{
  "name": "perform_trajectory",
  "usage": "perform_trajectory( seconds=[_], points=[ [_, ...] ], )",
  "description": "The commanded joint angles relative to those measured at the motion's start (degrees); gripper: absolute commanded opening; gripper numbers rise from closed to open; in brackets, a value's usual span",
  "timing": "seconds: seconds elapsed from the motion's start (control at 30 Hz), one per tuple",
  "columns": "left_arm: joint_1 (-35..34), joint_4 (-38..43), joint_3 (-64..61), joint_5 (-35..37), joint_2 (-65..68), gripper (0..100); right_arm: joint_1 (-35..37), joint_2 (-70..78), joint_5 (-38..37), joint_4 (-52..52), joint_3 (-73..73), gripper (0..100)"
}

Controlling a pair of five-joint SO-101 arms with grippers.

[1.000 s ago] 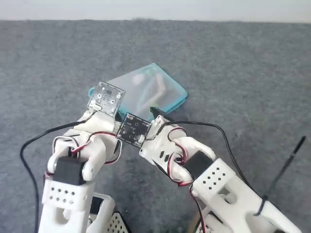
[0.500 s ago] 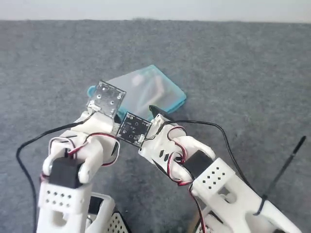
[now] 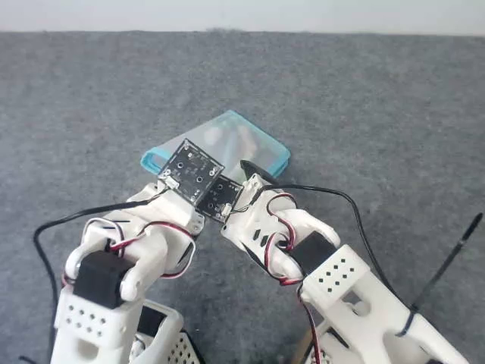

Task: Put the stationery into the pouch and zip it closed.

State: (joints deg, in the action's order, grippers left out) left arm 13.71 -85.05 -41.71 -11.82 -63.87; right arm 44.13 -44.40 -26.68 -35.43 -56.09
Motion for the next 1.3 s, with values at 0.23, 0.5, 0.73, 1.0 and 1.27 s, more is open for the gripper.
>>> perform_trajectory(
  seconds=[0.23,0.5,0.73,1.0,1.27],
  points=[
    [0.8,-0.3,3.0,-0.8,-0.4,1,-0.7,-0.7,-1.9,2.2,4.4,2.4],
    [-0.9,7.5,-3.4,-1.4,-0.8,1,-0.7,-4.2,-2.7,-9.1,6.1,0.7],
    [-10.5,18.0,-9.4,-1.4,-0.4,1,-0.6,-16.7,-3.0,-19.7,5.5,0.7],
    [-10.9,21.1,-12.5,-1.3,-0.4,1,-0.6,-21.7,-3.0,-21.1,1.8,0.6],
    [-11.0,20.9,-12.8,-1.3,-0.4,1,-0.7,-24.8,-3.1,-24.7,1.8,0.6]
  ],
)
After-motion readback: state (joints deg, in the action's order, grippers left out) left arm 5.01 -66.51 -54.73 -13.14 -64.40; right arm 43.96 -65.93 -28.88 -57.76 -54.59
